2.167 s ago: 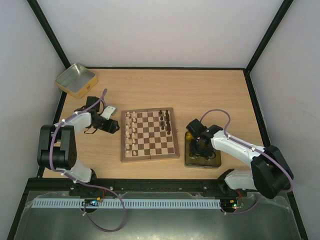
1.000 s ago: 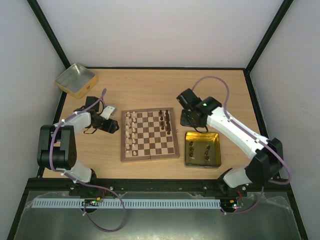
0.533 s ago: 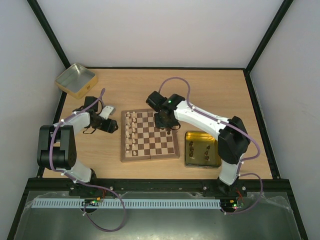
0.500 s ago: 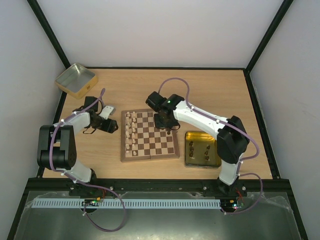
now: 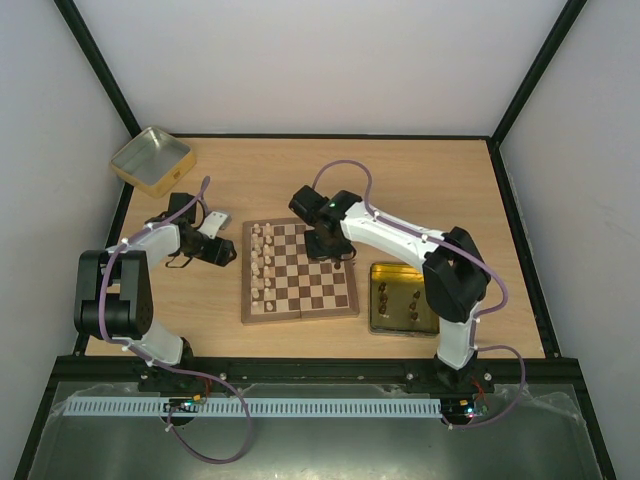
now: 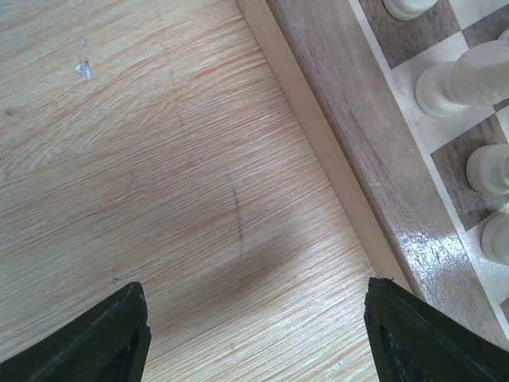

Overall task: Set up the chess pieces on the board
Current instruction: Place the chess piece on the chessboard.

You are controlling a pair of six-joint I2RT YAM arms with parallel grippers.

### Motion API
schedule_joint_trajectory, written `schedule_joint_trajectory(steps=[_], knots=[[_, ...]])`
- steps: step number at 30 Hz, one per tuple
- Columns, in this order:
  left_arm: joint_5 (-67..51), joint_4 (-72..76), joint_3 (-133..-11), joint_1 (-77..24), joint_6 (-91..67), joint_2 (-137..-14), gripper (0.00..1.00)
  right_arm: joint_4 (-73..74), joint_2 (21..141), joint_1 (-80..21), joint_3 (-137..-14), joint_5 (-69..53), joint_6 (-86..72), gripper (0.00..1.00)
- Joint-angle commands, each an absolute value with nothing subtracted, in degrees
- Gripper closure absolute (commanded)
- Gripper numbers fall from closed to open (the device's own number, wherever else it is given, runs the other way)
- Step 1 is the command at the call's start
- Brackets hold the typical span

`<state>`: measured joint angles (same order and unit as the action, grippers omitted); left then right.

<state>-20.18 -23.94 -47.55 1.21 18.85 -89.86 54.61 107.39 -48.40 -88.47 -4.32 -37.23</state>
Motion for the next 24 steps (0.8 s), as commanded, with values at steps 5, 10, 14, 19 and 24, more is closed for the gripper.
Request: schedule_joint_trajectory(steps=[5, 10, 14, 19, 24], knots=[[-21.27, -24.96, -47.31, 1.49, 19.16, -89.65, 0.26, 52.94, 109.82, -48.77, -86.30, -4.42, -34.89, 0.87], [-21.27, -25.03, -47.35, 1.49, 19.17, -89.65, 0.26, 52.15, 110.60, -48.69, -85.70, -4.33, -34.73, 0.87], [-21.26, -25.05, -47.30, 1.49, 19.16, -89.65, 0.26, 51.50, 111.01, -48.65, -85.13, -4.45, -34.72, 0.87], [-21.27, -25.05, -47.31, 1.49, 19.16, -89.74, 0.26, 50.90, 111.44, -48.62, -84.31, -4.48, -34.69, 0.87], [-21.27, -25.05, -47.31, 1.49, 19.20, -89.74, 0.26, 50.64, 111.46, -48.68, -83.57, -4.13, -34.72, 0.87]])
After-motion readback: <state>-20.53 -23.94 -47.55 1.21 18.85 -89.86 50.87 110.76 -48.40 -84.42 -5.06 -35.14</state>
